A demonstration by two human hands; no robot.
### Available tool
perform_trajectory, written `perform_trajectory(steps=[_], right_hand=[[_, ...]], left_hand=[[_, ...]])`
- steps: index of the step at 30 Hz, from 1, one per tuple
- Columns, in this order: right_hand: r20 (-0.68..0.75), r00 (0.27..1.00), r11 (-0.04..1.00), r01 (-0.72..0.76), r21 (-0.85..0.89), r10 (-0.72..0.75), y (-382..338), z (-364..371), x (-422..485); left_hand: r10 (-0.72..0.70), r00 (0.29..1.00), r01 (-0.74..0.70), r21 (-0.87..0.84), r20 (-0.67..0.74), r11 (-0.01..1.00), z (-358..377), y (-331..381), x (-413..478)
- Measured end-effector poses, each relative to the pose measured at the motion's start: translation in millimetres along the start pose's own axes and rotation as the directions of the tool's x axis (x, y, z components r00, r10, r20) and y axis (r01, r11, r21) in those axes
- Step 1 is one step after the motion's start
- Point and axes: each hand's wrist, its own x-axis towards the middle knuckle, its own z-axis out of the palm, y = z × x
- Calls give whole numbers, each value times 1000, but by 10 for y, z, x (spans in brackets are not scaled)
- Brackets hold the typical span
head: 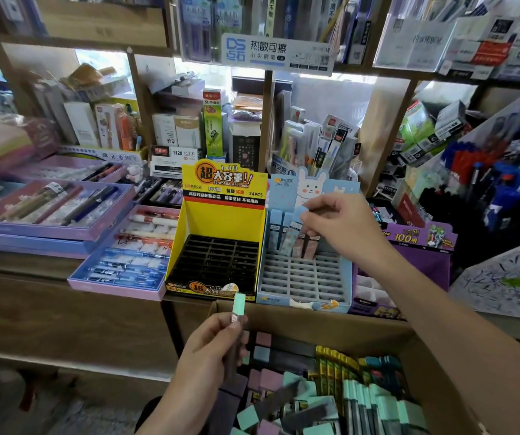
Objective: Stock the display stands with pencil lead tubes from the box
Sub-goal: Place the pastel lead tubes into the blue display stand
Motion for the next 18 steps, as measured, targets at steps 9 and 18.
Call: perform_trajectory(steps=[9,18], right_hand=[[-21,992,977,120,-174,-125,28,157,274],[35,993,940,116,-322,-111,37,238,362]], left_hand=[[99,995,-102,139,27,985,-61,-36,-4],[118,993,-120,142,22,983,-58,-50,6]])
